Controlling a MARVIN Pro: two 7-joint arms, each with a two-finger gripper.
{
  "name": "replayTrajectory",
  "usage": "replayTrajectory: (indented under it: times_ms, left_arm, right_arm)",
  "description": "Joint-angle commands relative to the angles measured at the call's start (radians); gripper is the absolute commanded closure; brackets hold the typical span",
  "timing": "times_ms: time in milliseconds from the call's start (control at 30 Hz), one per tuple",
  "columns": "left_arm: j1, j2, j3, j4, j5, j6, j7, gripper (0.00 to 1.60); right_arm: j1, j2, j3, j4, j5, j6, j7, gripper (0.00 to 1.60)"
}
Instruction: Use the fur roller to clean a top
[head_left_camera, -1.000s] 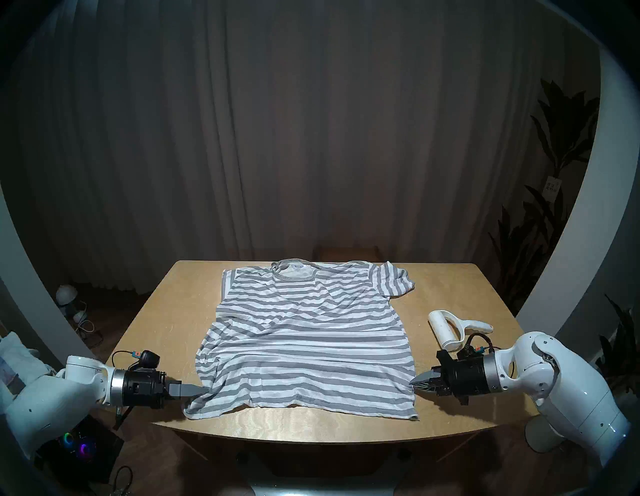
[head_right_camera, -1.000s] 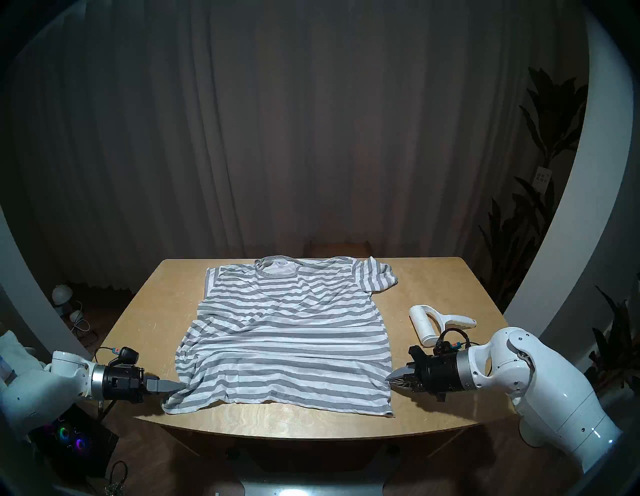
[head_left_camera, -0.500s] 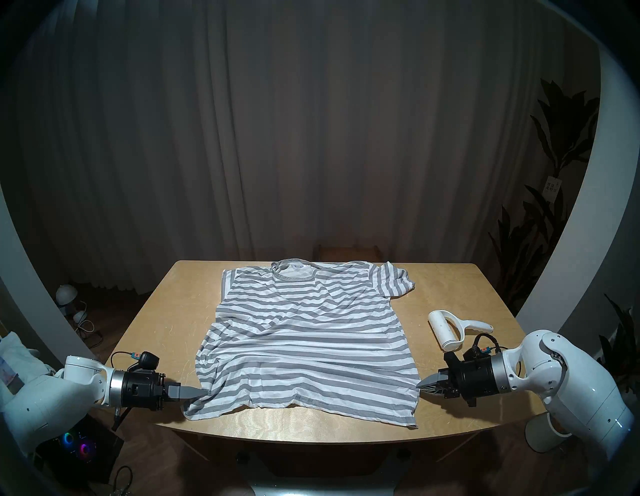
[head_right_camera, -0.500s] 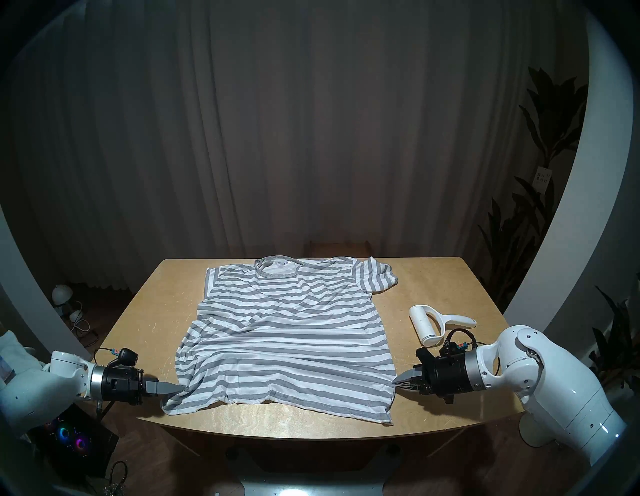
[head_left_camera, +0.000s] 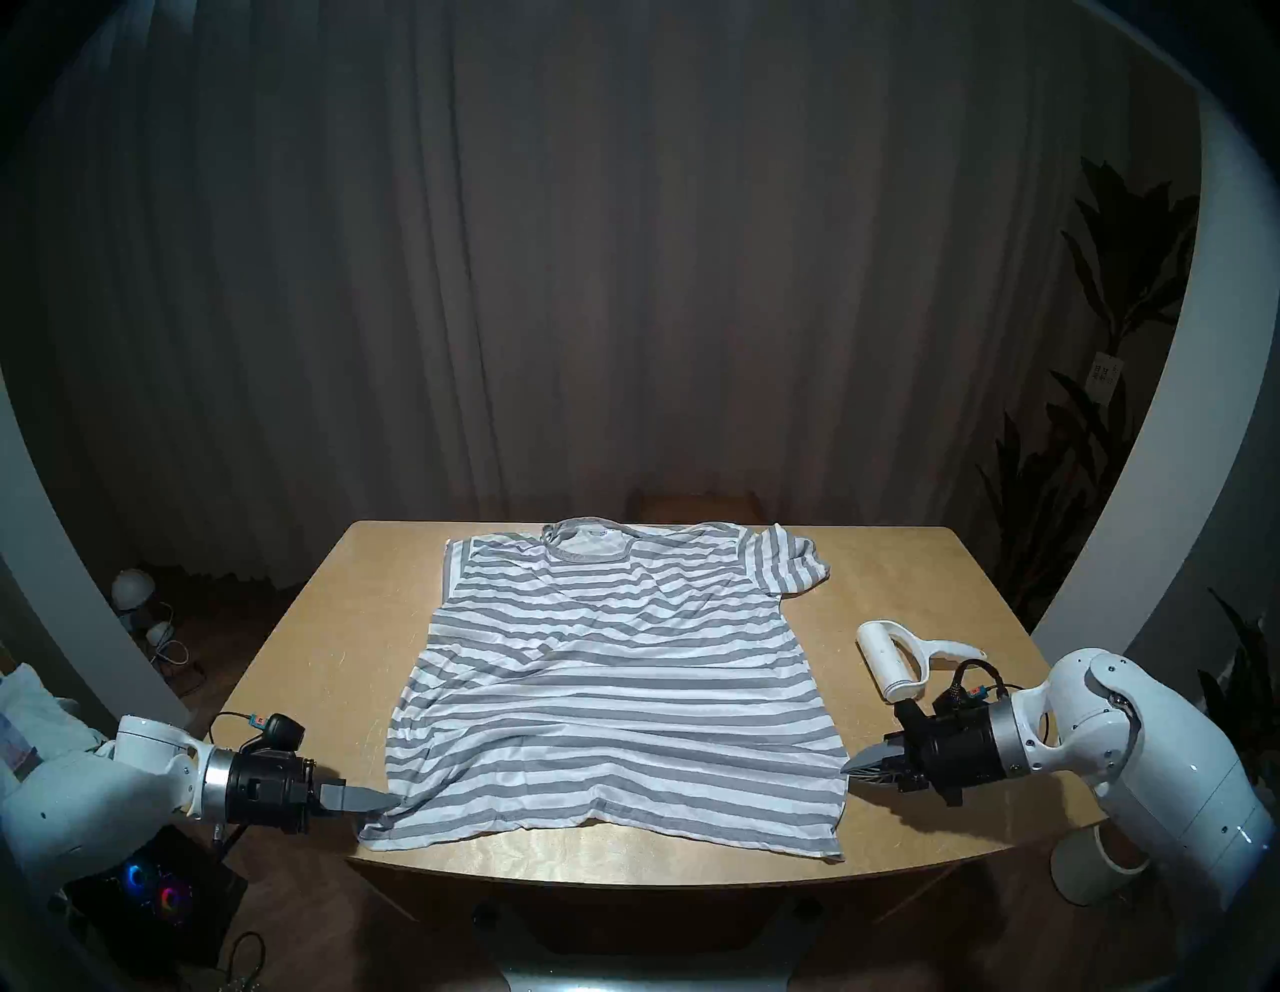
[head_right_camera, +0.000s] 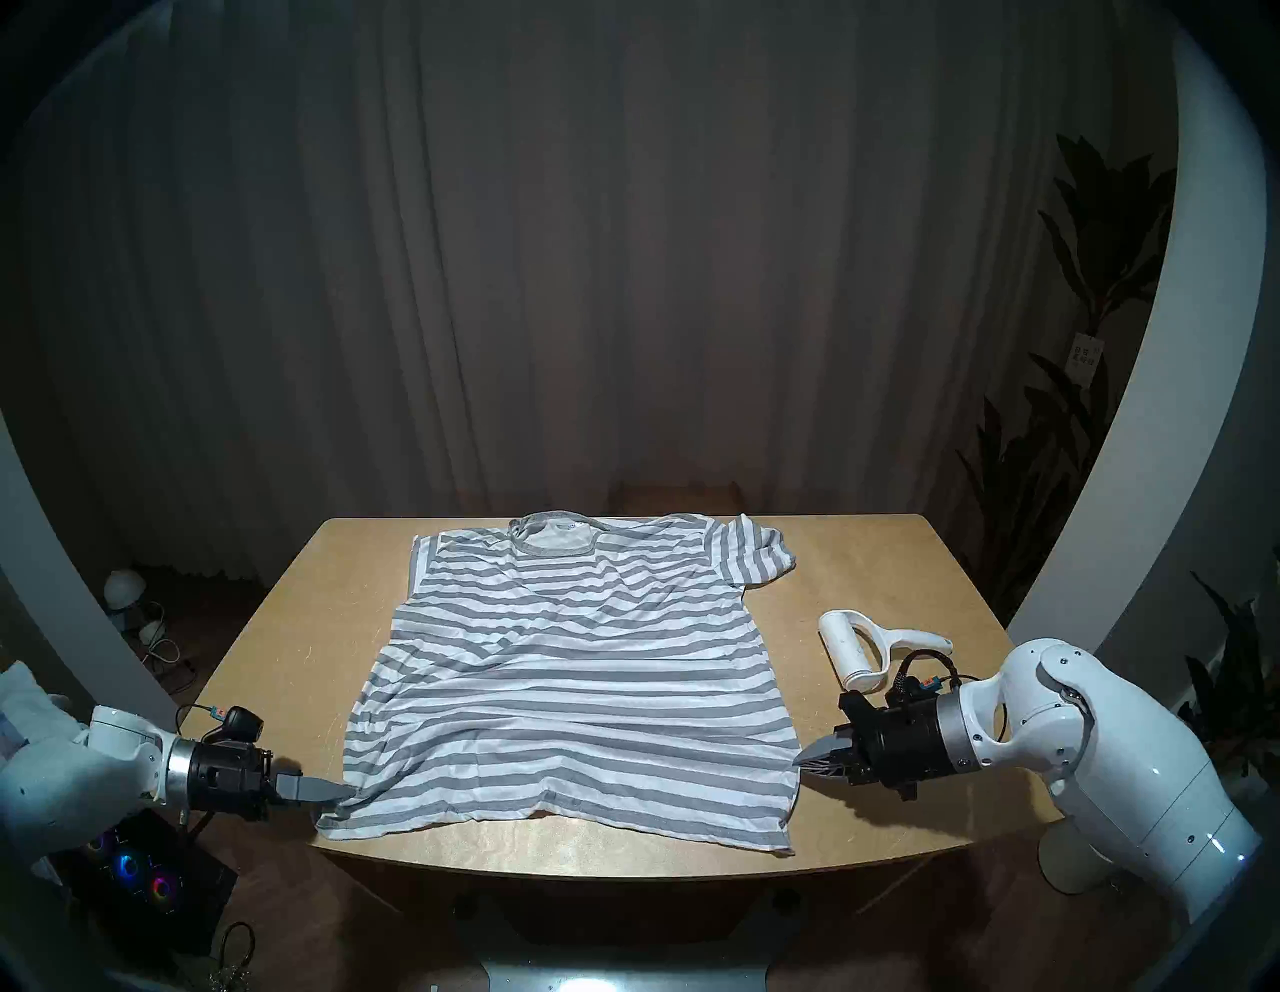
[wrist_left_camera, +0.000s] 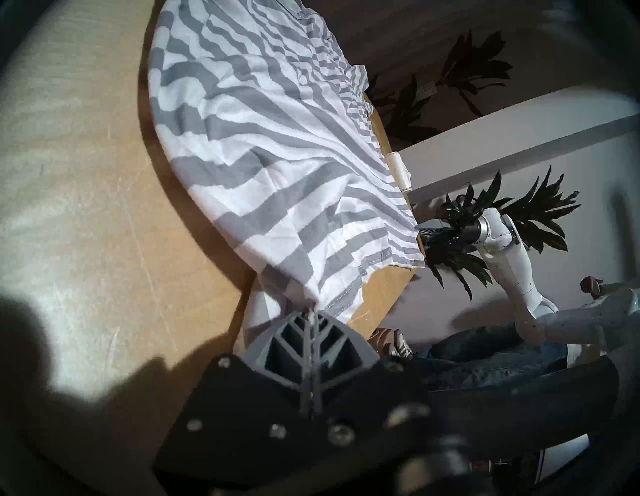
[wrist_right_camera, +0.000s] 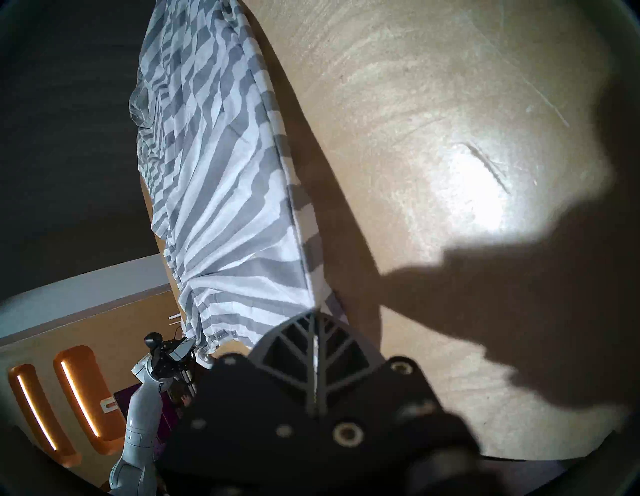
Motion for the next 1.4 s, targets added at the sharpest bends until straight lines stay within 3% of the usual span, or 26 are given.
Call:
replayTrajectory:
  times_ms: [0, 667, 1367]
  left_arm:
    - [0.097, 0.022, 0.052, 0.033, 0.017, 0.011, -0.013, 1.60]
    - [0.113, 0.032, 0.069, 0.026, -0.001, -0.012, -0.020, 1.60]
    - [0.141, 0.054, 0.104, 0.002, -0.029, -0.020, -0.034, 1.60]
  right_arm:
    - [0.004, 0.025, 0.008, -0.003, 0.017, 0.015, -0.008, 1.60]
    - [-0.046, 0.067, 0.018, -0.016, 0.077, 0.021, -0.041, 1.60]
    - [-0.025, 0.088, 0.018, 0.013, 0.086, 0.021, -0.069, 1.60]
